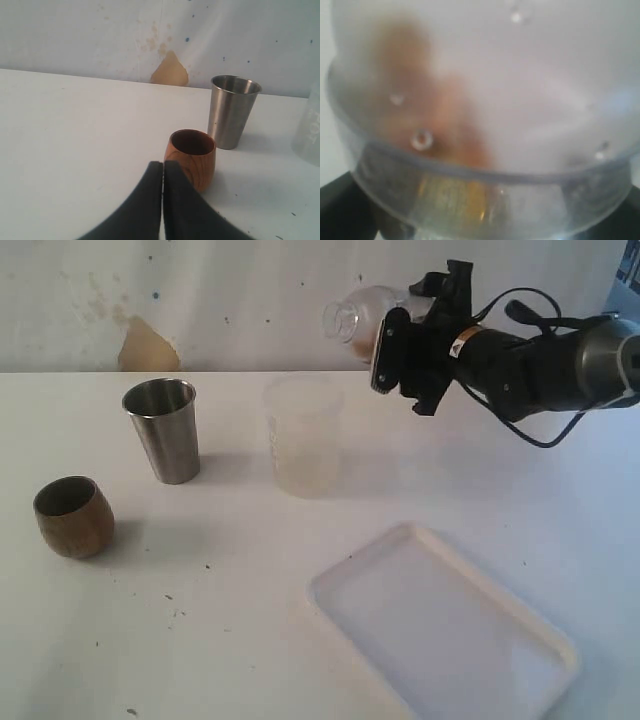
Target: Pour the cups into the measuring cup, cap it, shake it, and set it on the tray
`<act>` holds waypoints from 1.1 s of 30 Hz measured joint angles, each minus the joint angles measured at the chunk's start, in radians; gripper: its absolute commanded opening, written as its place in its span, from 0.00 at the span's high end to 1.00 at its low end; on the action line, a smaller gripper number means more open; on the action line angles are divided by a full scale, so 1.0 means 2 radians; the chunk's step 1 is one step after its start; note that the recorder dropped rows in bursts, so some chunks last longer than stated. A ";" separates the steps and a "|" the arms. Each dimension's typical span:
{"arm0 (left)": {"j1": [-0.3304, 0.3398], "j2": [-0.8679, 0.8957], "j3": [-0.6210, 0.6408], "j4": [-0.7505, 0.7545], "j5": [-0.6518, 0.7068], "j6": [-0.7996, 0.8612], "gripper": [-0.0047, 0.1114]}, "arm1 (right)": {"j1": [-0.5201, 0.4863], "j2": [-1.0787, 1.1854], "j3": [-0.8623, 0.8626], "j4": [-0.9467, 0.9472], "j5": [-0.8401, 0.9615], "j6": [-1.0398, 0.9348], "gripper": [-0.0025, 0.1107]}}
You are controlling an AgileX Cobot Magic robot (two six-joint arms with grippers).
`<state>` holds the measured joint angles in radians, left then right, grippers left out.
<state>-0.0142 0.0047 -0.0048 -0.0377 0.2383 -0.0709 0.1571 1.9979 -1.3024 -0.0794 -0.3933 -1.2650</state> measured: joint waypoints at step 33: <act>0.000 0.000 0.000 0.000 0.000 0.000 0.95 | 0.000 0.053 -0.089 0.016 0.039 -0.167 0.98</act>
<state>-0.0142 0.0047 -0.0048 -0.0377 0.2383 -0.0709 0.1571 2.1033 -1.4808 -0.0465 -0.3148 -1.5987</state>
